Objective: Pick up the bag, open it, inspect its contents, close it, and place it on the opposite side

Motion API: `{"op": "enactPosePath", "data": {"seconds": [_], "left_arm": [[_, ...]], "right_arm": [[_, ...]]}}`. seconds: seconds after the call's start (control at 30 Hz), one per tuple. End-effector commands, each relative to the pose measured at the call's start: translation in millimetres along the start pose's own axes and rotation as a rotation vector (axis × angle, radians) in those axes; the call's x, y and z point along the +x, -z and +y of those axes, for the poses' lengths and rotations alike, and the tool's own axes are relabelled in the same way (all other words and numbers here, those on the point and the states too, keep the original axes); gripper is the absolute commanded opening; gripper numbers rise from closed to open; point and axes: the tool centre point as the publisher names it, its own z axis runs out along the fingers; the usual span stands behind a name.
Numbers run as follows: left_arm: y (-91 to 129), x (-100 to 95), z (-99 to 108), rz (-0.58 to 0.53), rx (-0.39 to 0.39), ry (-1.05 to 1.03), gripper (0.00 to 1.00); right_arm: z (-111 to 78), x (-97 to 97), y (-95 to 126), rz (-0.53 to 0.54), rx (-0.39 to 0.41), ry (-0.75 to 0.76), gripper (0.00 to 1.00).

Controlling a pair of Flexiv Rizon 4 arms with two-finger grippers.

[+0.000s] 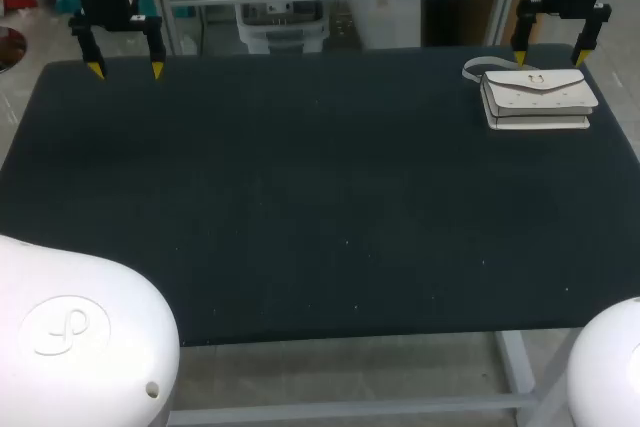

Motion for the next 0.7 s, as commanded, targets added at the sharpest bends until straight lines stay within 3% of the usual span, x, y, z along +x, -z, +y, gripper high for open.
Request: {"op": "enactPosePath", "data": {"seconds": [0.03, 0.17, 0.53, 0.63, 0.7], "left_arm": [[4, 6.9, 6, 0.100, 0.097, -0.139, 1.00], [2, 19.0, 18, 0.252, 0.193, -0.426, 1.00], [-22, 49.6, 39, 0.446, 0.361, -1.038, 1.00], [-25, 58.9, 50, 0.510, 0.323, -1.304, 1.00], [-25, 58.9, 50, 0.510, 0.323, -1.304, 1.00]], "right_arm": [[3.1, -6.3, -1, 0.031, -0.007, 0.014, 1.00], [8.8, -25.8, -8, 0.092, -0.014, 0.027, 1.00], [22.0, -83.0, -34, 0.273, 0.000, 0.023, 1.00], [24.0, -93.6, -42, 0.315, -0.001, 0.028, 1.00], [26.0, -100.9, -47, 0.344, -0.002, 0.031, 1.00]]}}
